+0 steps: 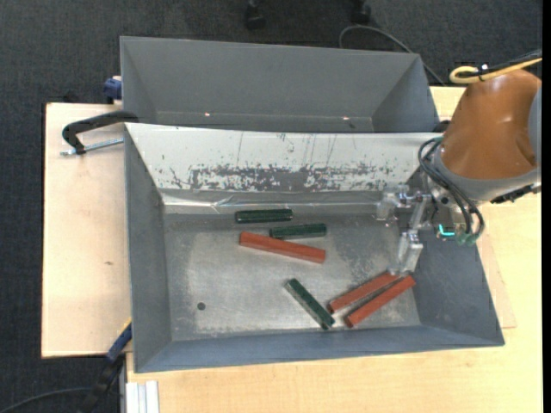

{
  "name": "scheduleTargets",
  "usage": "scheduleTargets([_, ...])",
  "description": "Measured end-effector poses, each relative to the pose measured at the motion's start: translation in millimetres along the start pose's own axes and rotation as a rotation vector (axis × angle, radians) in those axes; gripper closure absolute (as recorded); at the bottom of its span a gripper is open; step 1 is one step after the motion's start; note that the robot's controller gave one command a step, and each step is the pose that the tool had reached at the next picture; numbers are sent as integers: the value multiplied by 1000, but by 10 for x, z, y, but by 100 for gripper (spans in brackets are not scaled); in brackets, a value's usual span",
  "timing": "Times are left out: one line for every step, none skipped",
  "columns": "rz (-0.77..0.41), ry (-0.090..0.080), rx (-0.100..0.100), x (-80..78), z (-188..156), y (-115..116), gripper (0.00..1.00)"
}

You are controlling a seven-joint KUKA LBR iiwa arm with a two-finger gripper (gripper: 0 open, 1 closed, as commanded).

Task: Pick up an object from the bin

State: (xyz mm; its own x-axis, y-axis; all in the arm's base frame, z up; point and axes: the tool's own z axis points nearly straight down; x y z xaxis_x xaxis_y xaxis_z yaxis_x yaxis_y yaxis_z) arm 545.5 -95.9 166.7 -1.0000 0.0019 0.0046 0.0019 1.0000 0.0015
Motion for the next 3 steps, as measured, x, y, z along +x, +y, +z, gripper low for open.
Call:
scheduleTargets([-351, -5, 1, 543, 969, 214, 0])
scheduleTargets([-664, -12, 5, 494, 653, 192, 0])
scheduleTargets([-876, -9, 5, 530, 654, 1, 0])
